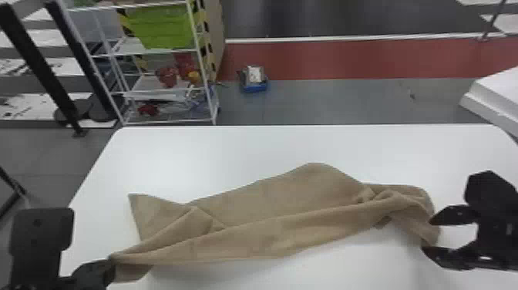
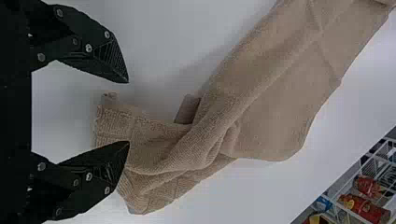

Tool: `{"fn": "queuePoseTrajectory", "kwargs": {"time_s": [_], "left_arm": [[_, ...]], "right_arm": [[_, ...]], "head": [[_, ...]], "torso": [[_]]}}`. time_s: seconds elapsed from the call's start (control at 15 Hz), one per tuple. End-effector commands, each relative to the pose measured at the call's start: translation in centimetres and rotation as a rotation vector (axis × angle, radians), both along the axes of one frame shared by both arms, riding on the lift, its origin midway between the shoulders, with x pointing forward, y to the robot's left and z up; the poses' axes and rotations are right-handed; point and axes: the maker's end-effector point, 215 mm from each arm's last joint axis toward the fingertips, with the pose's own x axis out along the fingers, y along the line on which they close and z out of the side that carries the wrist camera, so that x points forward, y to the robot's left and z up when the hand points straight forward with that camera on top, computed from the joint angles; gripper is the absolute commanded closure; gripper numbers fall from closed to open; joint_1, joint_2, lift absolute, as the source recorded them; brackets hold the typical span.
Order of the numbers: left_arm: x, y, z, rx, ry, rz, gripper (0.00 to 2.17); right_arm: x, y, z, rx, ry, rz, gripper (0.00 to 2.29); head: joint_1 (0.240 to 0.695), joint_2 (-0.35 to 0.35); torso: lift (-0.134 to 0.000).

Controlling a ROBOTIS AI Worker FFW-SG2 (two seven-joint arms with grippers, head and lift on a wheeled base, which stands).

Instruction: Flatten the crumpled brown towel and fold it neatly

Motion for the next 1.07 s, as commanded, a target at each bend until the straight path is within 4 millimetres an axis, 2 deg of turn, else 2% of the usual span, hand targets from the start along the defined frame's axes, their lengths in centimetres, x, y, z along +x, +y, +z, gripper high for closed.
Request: {"fn": "queuePoseTrajectory", "kwargs": {"time_s": [0.0,0.2,0.27,0.33,0.47,0.53,0.6,0.67,0.73,0.87,0.93,1.0], "left_arm": [[-0.1,0.0,-0.1,-0.001,0.003,0.001,1.78],[0.0,0.0,0.0,-0.001,0.002,0.001,1.78],[-0.1,-0.1,-0.1,-0.002,0.003,0.0,1.78],[-0.1,0.0,-0.1,-0.001,0.005,0.001,1.78],[-0.1,0.0,-0.1,-0.001,0.005,0.001,1.78],[-0.1,0.0,-0.1,-0.001,0.005,0.001,1.78],[-0.1,0.0,-0.1,-0.001,0.005,0.001,1.78],[-0.1,0.0,-0.1,-0.001,0.005,0.001,1.78],[-0.1,0.0,-0.1,-0.001,0.005,0.001,1.78],[-0.1,0.0,-0.1,0.002,0.005,0.003,1.79],[-0.1,0.0,-0.1,0.003,0.005,0.004,1.79],[-0.1,0.0,-0.1,0.003,0.005,0.004,1.79]], "right_arm": [[-0.3,-0.6,-0.5,-0.025,0.017,-0.012,0.53],[-0.3,-0.8,-0.8,-0.042,0.021,-0.011,0.6],[-0.2,-0.7,-0.9,-0.049,0.02,-0.008,0.8],[-0.1,-0.9,-1.0,-0.054,0.021,-0.013,0.85],[0.0,-1.1,-1.4,-0.075,0.02,-0.015,0.85],[0.2,-1.1,-1.4,-0.076,0.017,-0.015,0.96],[0.6,-1.2,-1.0,-0.075,0.002,-0.02,1.29],[1.3,-1.6,-0.5,-0.071,-0.019,-0.035,1.33],[2.2,-2.5,0.5,-0.064,-0.051,-0.061,1.33],[4.6,-3.8,3.6,-0.002,-0.161,-0.114,1.33],[5.9,-3.9,5.8,0.05,-0.224,-0.122,1.33],[7.3,-3.7,9.4,0.137,-0.315,-0.106,1.33]], "head": [[0.695,0.081],[0.695,0.071],[0.695,0.067],[0.695,0.067],[0.695,0.067],[0.695,0.066],[0.695,0.062],[0.695,0.061],[0.695,0.059],[0.695,0.048],[0.695,0.027],[0.695,0.019]], "torso": [[-0.124],[-0.124],[-0.124],[-0.124],[-0.124],[-0.124],[-0.124],[-0.124],[-0.124],[-0.124],[-0.124],[-0.124]]}}
